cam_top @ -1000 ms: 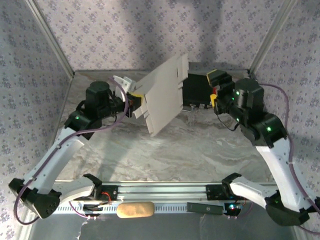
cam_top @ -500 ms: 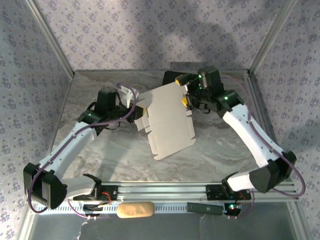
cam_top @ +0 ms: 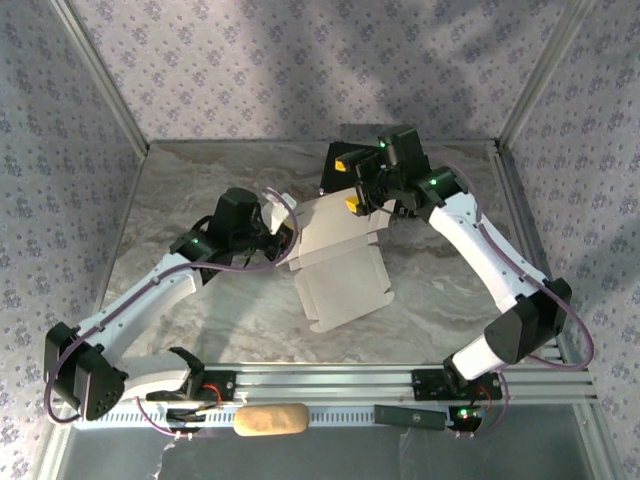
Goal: Fold the paper box
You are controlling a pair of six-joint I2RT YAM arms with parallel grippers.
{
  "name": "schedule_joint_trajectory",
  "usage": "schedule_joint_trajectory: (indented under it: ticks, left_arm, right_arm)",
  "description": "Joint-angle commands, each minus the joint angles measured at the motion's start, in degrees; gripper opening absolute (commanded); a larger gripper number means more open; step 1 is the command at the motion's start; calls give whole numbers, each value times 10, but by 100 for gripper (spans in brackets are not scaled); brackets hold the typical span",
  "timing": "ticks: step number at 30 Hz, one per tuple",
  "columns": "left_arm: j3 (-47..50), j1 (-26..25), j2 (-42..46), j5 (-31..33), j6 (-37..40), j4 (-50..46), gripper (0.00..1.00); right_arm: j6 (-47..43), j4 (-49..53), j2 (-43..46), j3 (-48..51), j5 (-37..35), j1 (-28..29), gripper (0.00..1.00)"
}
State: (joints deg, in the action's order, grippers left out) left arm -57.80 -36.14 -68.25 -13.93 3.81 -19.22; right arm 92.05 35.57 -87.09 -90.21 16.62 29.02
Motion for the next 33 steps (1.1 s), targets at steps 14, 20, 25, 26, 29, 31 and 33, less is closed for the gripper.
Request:
schedule_joint_trajectory:
  ticks: [14,20,25,26,29,31,33]
  left_arm:
    - [7,-15,10,39,37,13,0]
    - [17,-14,12,39,34,20,0]
    - [28,-14,11,38,33,26,0]
    - [32,-15,11,39,31,30,0]
    - [44,-14,11,37,30,39,0]
    - [52,-15,10,40,30,44,0]
    - [57,-14,4,39,31,49,0]
  right_arm:
    - [29,-52,-28,58,69,-7,35]
    - [26,-55,-28,69,67,-8,17]
    - [29,-60,-29,84,68,-4,15]
    - [32,-65,-29,89,69,-3,15]
    - [36,-81,-36,96,76,-2,24]
    - [36,-81,-40,96,80,-2,25]
    - [34,-80,-45,97,79,-1,25]
